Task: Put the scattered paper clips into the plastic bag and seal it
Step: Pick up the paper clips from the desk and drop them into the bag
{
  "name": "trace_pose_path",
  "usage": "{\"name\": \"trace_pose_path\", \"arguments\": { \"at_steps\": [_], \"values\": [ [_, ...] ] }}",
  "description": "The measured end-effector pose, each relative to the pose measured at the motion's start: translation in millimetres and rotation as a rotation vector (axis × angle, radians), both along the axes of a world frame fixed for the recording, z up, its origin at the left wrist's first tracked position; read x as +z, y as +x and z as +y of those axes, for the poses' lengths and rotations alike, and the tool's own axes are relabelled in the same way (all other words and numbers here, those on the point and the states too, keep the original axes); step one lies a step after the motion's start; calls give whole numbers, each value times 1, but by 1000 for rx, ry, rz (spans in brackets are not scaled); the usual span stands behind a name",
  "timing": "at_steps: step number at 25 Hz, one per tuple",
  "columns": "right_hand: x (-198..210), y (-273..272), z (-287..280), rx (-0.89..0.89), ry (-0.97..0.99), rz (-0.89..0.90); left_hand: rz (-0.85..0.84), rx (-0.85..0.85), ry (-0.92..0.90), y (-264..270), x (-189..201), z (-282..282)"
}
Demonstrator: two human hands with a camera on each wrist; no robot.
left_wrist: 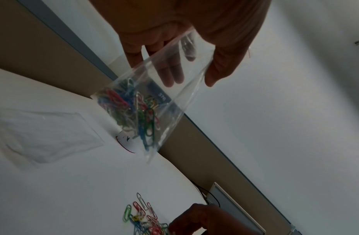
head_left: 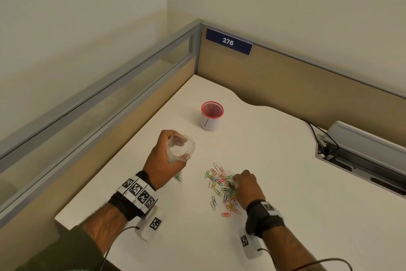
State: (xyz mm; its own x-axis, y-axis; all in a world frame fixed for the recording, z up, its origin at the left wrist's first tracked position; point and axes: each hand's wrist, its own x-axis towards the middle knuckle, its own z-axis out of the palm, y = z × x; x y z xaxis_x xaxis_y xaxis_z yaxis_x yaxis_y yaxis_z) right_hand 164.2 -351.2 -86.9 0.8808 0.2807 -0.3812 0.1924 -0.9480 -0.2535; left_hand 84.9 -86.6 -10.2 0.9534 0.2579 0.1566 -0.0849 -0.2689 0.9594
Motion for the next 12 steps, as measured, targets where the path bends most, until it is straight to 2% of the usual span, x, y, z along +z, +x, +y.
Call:
{"name": "trace_pose_path", "arguments": {
  "at_steps": [2,4,8,12],
  "values": [
    [3,-8,0,32,65,15,1,3,-3,-1,-1,3],
    [9,-15,-12,-22,147,49,-3,2,2,-3,-1,5],
    [9,-40,-28,-64,40,119,-18,9,7,-5,-1,8],
    [-11,-37,-2,-192,74,41,-29,17,17,-7,-3,11]
  ]
}}
